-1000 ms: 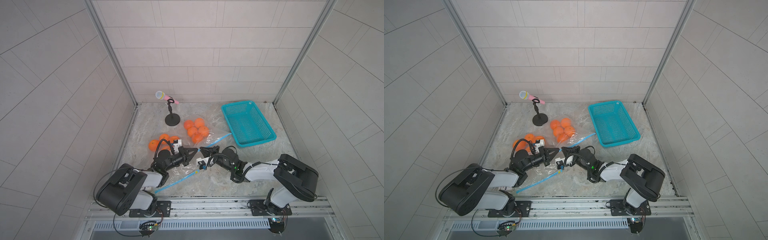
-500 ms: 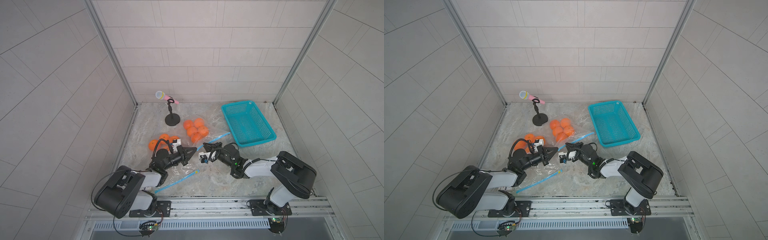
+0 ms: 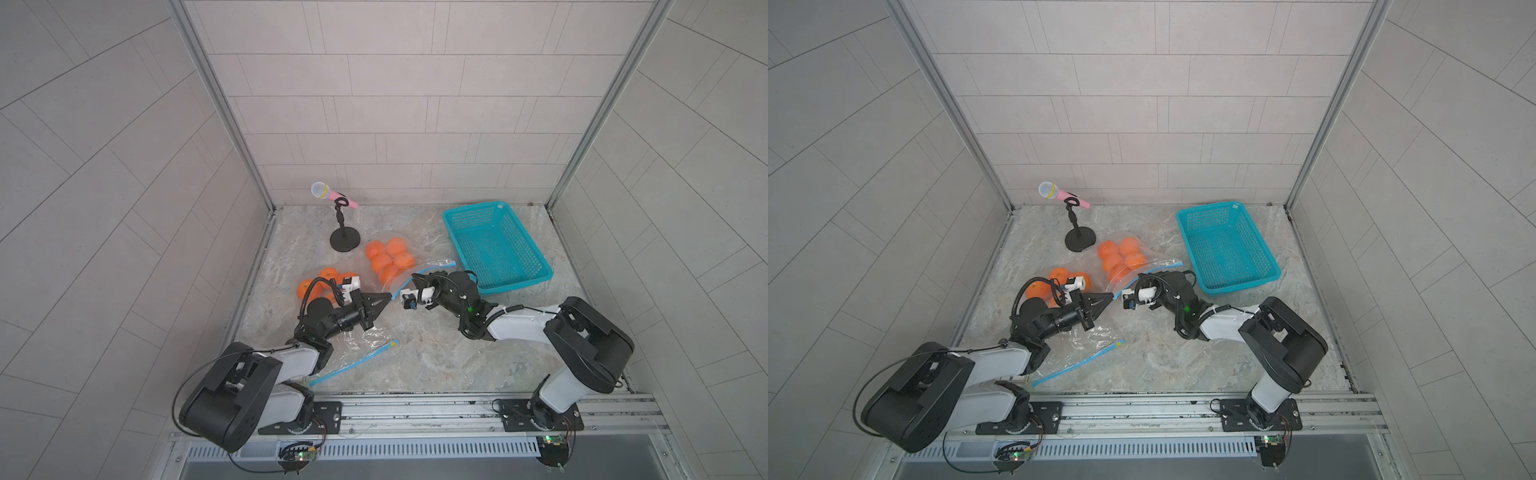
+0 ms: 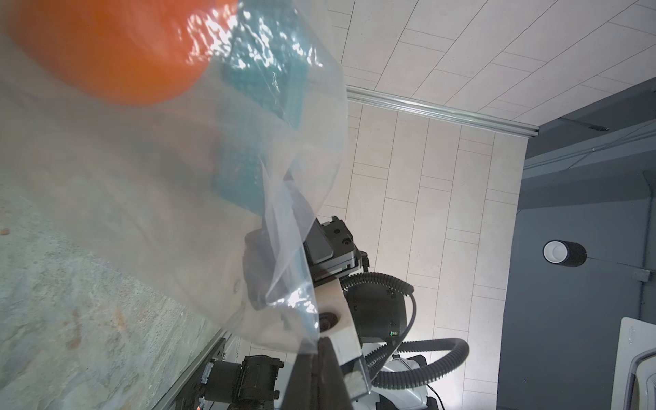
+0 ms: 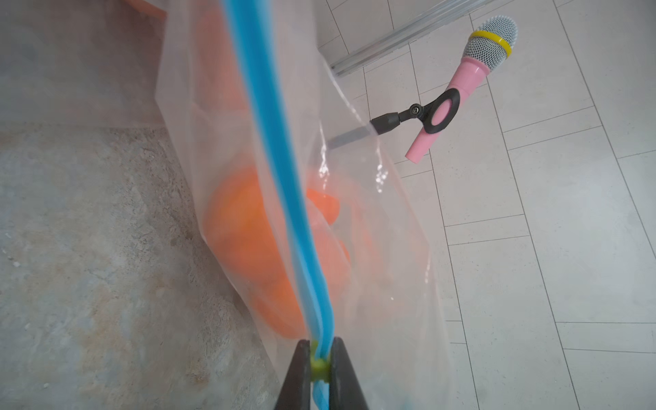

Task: Open the zip-top bag and take out the orange
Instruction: Unzip the zipper on the zipper food storage bag.

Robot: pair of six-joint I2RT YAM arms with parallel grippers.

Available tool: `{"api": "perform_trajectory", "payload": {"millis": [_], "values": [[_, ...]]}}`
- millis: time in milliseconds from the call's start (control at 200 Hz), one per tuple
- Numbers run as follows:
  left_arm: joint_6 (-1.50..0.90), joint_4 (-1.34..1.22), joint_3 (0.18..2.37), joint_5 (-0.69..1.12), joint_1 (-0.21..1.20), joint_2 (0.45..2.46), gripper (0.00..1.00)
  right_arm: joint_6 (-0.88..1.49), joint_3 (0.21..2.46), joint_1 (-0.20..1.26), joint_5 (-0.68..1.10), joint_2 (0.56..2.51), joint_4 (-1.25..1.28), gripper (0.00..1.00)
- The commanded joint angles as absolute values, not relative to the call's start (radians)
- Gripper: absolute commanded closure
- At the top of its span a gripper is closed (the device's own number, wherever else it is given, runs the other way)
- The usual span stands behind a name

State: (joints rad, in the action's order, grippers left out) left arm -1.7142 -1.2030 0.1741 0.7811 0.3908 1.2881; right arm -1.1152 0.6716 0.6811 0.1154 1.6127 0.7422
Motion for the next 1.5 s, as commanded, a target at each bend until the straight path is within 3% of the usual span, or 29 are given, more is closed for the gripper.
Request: {"api": "perform_trajectory", "payload": {"millis": [0,90,315,425,555,770,1496], "values": [[-1.742,-1.258,0.184,0.892,0.379,1.251,1.0,-1.143,0.68,0.618,0.051,1.61,0.621,1.0],[-1.737,-1.226,0.179,0.877,0.377,1.198,1.0,-1.131,0.688,0.585,0.076,1.61,0.603,1.0],[-1.556,-0.735,0.256,0.826,0.374,0.946,1.0,-1.128,0.707,0.545,0.111,1.596,0.591,1.0],[-1.508,-0.61,0.269,0.803,0.37,0.873,1.0,-1.124,0.721,0.535,0.127,1.574,0.54,1.0],[-1.504,-0.605,0.276,0.807,0.371,0.893,1.0,-1.118,0.72,0.53,0.131,1.569,0.533,1.0],[-1.584,-0.822,0.25,0.875,0.37,1.005,1.0,-1.12,0.724,0.492,0.131,1.579,0.519,1.0],[-1.464,-0.584,0.288,0.838,0.355,0.902,1.0,-1.122,0.729,0.415,0.142,1.531,0.52,1.0]]}}
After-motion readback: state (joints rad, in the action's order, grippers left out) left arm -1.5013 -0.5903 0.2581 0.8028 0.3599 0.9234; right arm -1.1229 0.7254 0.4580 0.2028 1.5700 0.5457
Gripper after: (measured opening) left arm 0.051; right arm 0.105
